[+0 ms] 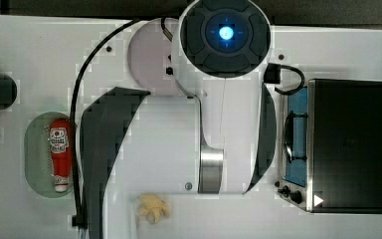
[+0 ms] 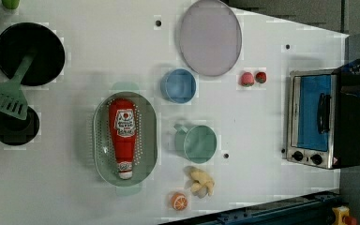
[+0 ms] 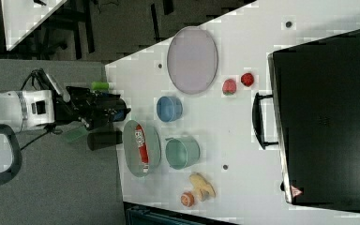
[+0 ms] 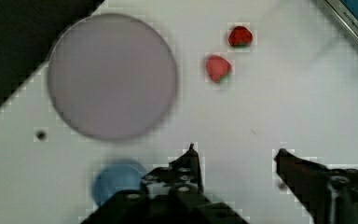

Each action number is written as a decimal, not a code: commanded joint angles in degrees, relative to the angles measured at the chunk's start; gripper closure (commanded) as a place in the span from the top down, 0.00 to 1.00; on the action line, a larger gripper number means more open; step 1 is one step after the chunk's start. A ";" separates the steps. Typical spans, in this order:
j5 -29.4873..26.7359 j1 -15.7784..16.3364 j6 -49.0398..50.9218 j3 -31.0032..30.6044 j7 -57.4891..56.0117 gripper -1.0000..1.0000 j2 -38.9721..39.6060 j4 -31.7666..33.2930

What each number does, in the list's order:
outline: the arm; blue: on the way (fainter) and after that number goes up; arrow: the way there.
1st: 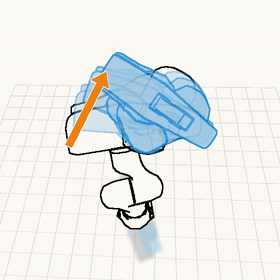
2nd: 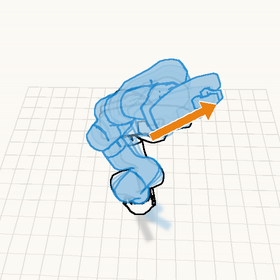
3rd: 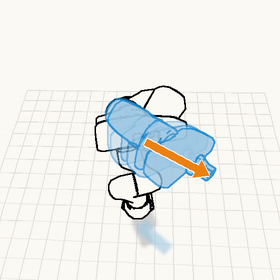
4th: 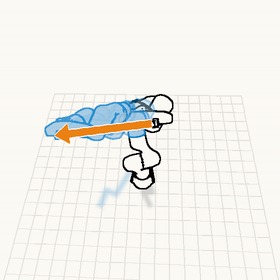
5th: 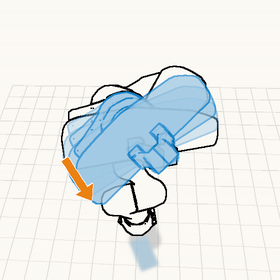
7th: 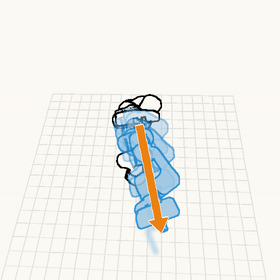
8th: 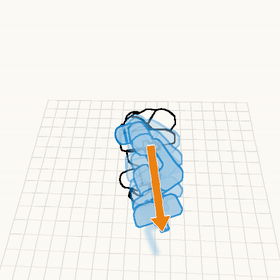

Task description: Pick ketchup from strainer and place it on the table

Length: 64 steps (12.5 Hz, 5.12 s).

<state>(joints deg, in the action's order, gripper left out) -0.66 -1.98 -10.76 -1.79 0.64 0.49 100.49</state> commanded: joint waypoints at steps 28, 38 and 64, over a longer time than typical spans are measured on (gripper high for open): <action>13.90 -0.61 -48.30 -43.25 4.64 1.00 24.05 25.05; 16.13 5.59 -54.95 -35.52 5.04 1.00 36.76 21.94; -0.23 -7.45 -23.98 -16.43 1.24 0.56 2.42 20.89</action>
<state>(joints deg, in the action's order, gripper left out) -0.75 -7.66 -35.31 -19.30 2.94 2.79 120.63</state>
